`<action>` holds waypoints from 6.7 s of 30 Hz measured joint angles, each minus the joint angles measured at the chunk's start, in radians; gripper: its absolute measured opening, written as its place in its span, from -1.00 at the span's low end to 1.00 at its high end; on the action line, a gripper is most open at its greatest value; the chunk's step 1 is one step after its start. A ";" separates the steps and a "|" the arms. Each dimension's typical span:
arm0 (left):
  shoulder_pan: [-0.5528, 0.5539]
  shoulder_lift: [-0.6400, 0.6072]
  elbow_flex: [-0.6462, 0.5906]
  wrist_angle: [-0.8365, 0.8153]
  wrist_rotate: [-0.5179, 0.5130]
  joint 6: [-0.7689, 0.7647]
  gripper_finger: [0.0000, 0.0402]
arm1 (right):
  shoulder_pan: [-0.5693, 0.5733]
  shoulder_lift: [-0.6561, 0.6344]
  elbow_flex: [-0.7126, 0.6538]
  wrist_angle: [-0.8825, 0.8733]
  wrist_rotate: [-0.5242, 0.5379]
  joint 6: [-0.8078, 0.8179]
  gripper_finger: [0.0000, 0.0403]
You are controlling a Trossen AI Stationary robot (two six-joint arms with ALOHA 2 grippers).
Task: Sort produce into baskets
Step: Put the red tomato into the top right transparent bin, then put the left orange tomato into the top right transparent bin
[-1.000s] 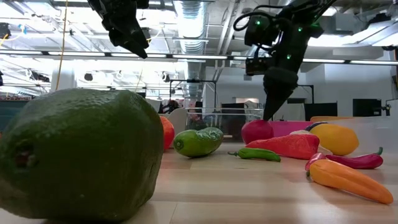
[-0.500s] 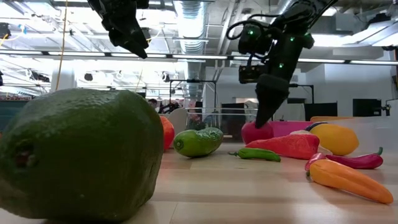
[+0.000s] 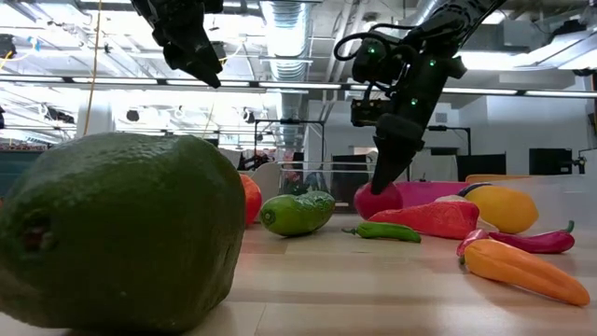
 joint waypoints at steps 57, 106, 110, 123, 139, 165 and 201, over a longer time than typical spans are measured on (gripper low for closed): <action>0.000 0.000 0.000 0.004 0.000 0.000 0.41 | -0.307 -0.261 -0.003 0.249 0.117 -0.113 0.44; -0.113 0.089 0.000 0.251 0.018 0.269 0.79 | -0.299 -0.263 -0.003 0.245 0.124 -0.191 0.94; -0.128 0.089 0.000 0.251 0.019 0.282 0.96 | -0.299 -0.263 -0.003 0.245 0.124 -0.191 0.94; -0.200 0.089 0.000 0.252 0.075 0.231 0.96 | -0.299 -0.263 -0.003 0.245 0.124 -0.191 0.94; -0.222 0.089 0.000 0.408 0.026 0.289 0.96 | -0.299 -0.263 -0.003 0.245 0.124 -0.191 0.94; -0.219 0.630 0.359 -0.225 0.046 0.694 0.96 | -0.232 -0.266 -0.003 0.245 0.124 -0.191 0.94; -0.152 0.760 0.359 -0.253 0.027 0.706 0.96 | -0.153 -0.266 -0.003 0.244 0.127 -0.192 0.94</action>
